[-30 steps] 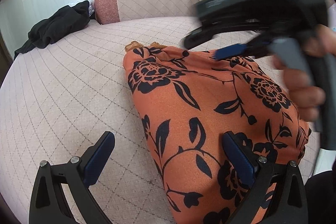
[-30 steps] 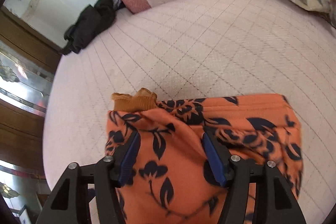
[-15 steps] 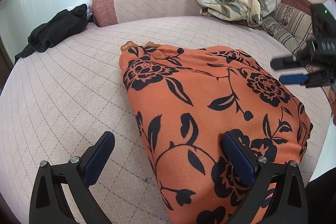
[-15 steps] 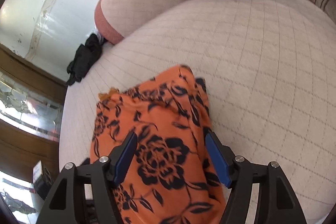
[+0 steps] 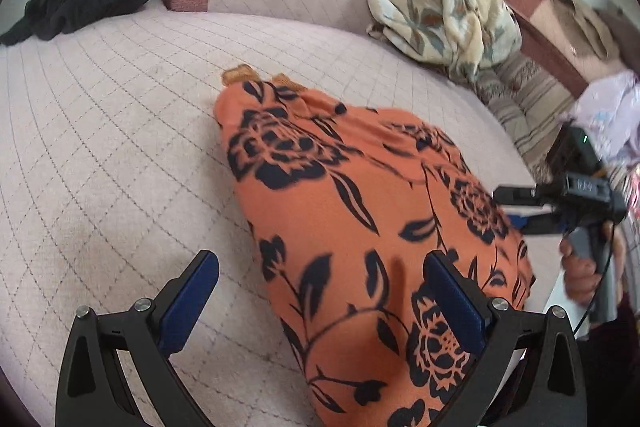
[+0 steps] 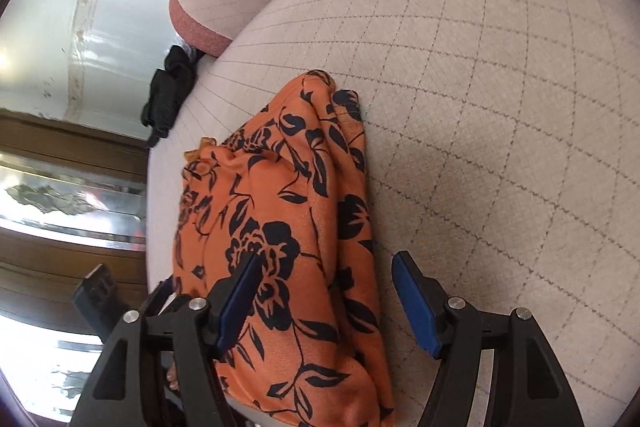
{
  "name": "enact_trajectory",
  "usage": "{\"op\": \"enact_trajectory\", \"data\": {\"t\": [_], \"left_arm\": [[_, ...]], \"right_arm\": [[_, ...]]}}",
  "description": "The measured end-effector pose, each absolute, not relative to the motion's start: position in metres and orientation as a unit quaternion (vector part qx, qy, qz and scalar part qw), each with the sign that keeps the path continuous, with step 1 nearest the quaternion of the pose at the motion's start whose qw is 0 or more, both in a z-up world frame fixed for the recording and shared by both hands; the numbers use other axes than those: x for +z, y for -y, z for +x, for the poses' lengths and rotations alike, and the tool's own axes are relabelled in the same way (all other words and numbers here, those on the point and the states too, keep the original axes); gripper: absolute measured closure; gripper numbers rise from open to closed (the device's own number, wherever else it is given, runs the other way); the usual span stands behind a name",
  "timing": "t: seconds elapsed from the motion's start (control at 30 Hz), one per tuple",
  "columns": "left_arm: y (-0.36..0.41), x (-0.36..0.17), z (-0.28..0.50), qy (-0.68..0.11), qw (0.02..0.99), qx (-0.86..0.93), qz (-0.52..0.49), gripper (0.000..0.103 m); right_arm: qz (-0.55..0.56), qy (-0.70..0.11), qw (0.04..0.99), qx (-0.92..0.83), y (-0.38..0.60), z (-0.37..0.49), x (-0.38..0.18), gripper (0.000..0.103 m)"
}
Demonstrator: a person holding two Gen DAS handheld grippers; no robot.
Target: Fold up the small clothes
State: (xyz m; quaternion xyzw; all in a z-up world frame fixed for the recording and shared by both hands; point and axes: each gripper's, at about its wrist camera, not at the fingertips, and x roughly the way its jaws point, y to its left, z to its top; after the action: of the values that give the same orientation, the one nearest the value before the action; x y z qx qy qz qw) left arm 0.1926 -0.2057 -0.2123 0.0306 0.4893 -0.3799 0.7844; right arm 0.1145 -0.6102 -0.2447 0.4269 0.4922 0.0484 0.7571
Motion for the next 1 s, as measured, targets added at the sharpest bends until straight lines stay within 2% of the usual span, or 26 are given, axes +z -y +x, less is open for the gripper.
{"op": "enact_trajectory", "data": {"t": [0.43,0.9,1.0], "left_arm": [[0.216,-0.214,0.19,-0.488,0.778,-0.391,0.056,0.001],[0.233,-0.225,0.18,-0.499,0.764,-0.403,0.076,0.001],[0.235,-0.227,0.177,-0.497,0.765,-0.402,0.084,0.001]], "right_arm": [[0.467,-0.482,0.727,0.145,0.59,0.135,-0.276,0.024],[0.435,-0.476,0.748,0.157,0.554,0.145,-0.264,0.024],[0.434,-0.479,0.746,0.159,0.548,0.146,-0.263,0.031]]}}
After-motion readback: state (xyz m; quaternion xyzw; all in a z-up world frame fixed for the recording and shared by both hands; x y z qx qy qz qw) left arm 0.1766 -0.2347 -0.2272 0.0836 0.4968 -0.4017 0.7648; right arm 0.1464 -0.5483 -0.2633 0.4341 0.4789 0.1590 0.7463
